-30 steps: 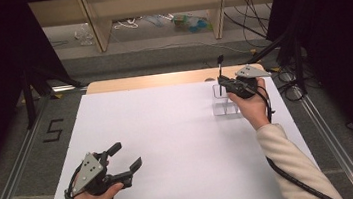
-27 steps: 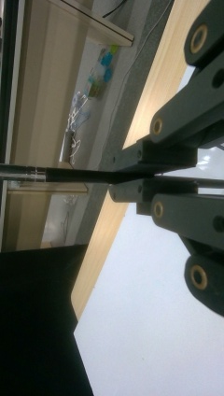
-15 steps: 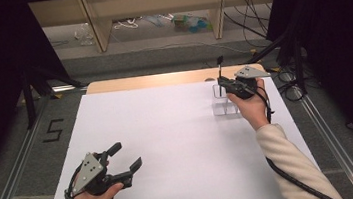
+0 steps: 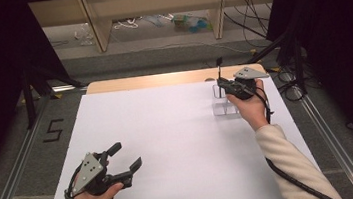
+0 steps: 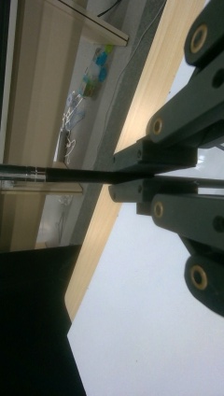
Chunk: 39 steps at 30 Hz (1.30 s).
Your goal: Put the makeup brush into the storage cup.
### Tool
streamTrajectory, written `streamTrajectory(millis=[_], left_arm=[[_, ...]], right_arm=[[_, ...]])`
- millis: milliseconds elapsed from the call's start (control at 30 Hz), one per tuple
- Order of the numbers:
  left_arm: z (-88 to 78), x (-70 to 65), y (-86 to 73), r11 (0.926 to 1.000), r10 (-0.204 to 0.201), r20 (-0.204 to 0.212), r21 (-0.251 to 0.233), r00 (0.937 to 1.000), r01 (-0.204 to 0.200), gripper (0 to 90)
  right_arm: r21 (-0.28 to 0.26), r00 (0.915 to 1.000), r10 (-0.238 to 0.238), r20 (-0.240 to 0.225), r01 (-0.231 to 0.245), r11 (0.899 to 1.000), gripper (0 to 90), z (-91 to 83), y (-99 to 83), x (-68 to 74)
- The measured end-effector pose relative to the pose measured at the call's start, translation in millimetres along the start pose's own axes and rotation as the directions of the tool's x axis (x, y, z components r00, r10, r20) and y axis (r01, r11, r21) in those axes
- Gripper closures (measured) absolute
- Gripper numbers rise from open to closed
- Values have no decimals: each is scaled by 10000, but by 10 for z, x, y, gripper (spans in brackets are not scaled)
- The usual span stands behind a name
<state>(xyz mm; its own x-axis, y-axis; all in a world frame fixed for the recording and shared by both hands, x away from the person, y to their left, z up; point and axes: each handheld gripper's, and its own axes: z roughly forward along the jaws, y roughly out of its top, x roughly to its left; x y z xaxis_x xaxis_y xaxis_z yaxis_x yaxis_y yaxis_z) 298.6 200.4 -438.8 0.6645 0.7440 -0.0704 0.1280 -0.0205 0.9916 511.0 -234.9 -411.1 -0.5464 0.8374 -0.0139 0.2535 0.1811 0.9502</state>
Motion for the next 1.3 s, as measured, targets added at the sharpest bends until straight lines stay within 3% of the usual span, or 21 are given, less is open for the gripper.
streamTrajectory(millis=[1300], left_arm=[[-3,4,3,10000,25,-8,-29,10000,-25,164]], right_arm=[[343,10000,-23,-32,24,9994,854,44,-60,6]])
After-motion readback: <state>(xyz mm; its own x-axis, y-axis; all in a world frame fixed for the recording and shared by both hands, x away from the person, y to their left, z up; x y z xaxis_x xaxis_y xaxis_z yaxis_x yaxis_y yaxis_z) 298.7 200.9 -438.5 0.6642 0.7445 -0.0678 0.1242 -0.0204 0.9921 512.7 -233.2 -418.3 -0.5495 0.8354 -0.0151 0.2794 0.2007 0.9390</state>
